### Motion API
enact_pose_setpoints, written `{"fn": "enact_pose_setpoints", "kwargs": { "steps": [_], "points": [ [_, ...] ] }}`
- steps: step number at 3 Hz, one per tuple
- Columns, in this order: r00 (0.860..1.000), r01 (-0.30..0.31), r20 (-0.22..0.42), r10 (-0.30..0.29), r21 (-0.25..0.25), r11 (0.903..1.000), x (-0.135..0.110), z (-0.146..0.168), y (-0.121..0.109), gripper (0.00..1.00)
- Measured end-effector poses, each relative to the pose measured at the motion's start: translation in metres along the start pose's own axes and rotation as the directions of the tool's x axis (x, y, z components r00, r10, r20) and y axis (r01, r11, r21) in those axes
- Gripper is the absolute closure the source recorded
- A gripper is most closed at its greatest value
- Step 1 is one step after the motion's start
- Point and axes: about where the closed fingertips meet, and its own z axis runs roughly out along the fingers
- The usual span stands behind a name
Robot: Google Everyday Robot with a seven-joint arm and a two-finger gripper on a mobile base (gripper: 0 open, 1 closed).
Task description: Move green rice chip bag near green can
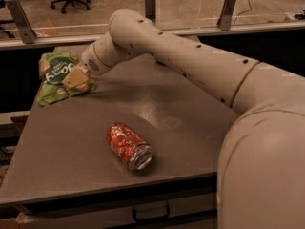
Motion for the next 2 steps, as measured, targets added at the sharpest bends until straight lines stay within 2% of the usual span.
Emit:
{"fn": "enact_pose_setpoints", "kwargs": {
  "steps": [1, 2],
  "points": [
    [1.000, 0.002, -0.014, -0.002, 0.001, 1.0000, 0.0027, -0.0029, 0.0110, 0.84],
    [0.999, 0.023, -0.042, -0.022, 0.014, 0.9996, 0.0083, -0.0081, 0.0171, 1.00]
  ]
}}
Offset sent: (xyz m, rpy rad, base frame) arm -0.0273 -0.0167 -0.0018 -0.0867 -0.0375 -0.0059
